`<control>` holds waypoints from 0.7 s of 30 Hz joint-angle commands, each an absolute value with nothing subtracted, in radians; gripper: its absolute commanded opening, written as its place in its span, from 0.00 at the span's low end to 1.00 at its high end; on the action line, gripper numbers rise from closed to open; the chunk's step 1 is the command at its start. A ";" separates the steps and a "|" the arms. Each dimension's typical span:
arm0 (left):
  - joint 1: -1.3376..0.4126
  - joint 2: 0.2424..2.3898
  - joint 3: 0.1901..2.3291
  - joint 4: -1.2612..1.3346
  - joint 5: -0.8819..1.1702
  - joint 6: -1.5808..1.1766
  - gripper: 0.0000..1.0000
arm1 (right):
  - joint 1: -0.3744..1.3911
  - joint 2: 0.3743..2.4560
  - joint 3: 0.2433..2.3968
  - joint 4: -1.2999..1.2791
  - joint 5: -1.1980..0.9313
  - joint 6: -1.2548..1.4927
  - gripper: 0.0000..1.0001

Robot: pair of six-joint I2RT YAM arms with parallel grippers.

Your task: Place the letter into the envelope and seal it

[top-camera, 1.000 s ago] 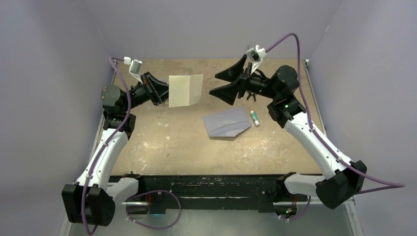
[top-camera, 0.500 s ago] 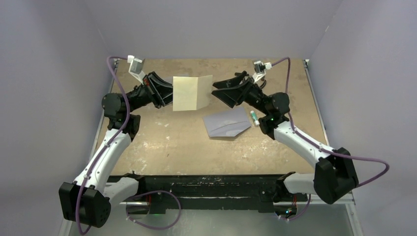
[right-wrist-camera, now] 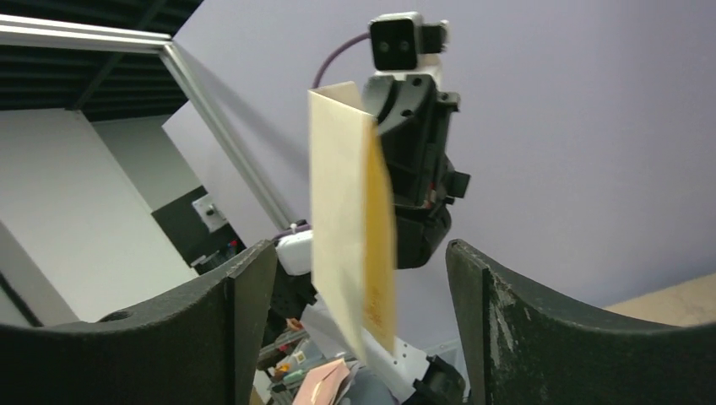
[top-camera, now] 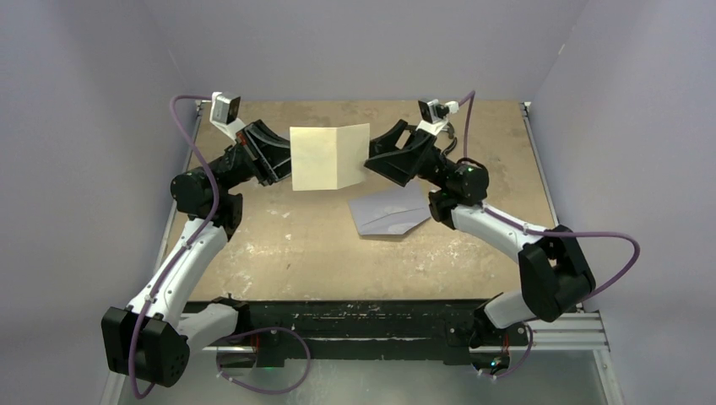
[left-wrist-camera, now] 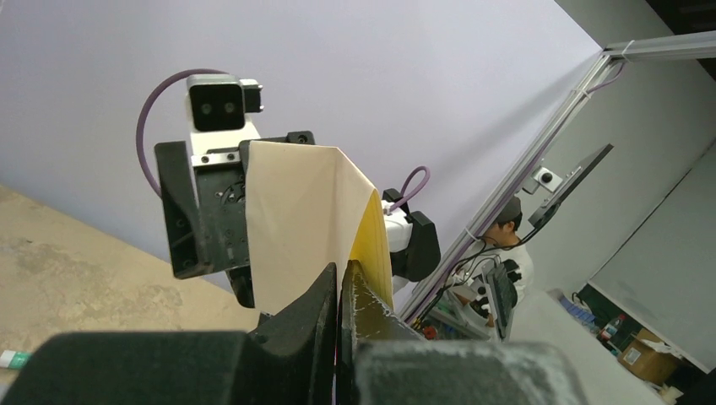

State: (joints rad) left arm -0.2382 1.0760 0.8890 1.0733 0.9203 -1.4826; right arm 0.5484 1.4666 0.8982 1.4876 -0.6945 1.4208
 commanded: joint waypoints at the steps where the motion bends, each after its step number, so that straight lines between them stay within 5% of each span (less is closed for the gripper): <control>1: -0.244 1.071 0.909 1.109 0.893 -1.489 0.00 | 0.564 1.445 0.993 1.667 -0.724 1.443 0.73; 7: -0.245 1.094 0.914 1.121 0.891 -1.484 0.00 | 0.571 1.458 1.040 1.628 -0.725 1.446 0.46; 12: -0.245 1.087 0.924 1.070 0.895 -1.431 0.00 | 0.571 1.447 1.032 1.599 -0.706 1.452 0.02; 14: -0.245 1.066 0.941 0.924 0.894 -1.325 0.05 | 0.571 1.429 1.029 1.537 -0.706 1.421 0.00; 19: -0.246 0.998 1.105 0.060 0.686 -0.758 0.40 | 0.564 1.312 1.050 1.121 -0.623 1.112 0.00; 21: -0.244 1.002 1.173 -0.220 0.512 -0.592 0.42 | 0.564 1.259 1.073 0.886 -0.497 0.927 0.00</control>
State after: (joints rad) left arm -0.2440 1.0363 1.0286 0.4484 0.7998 -1.0542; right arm 0.5671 1.3792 1.0042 1.2839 -0.6712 1.2755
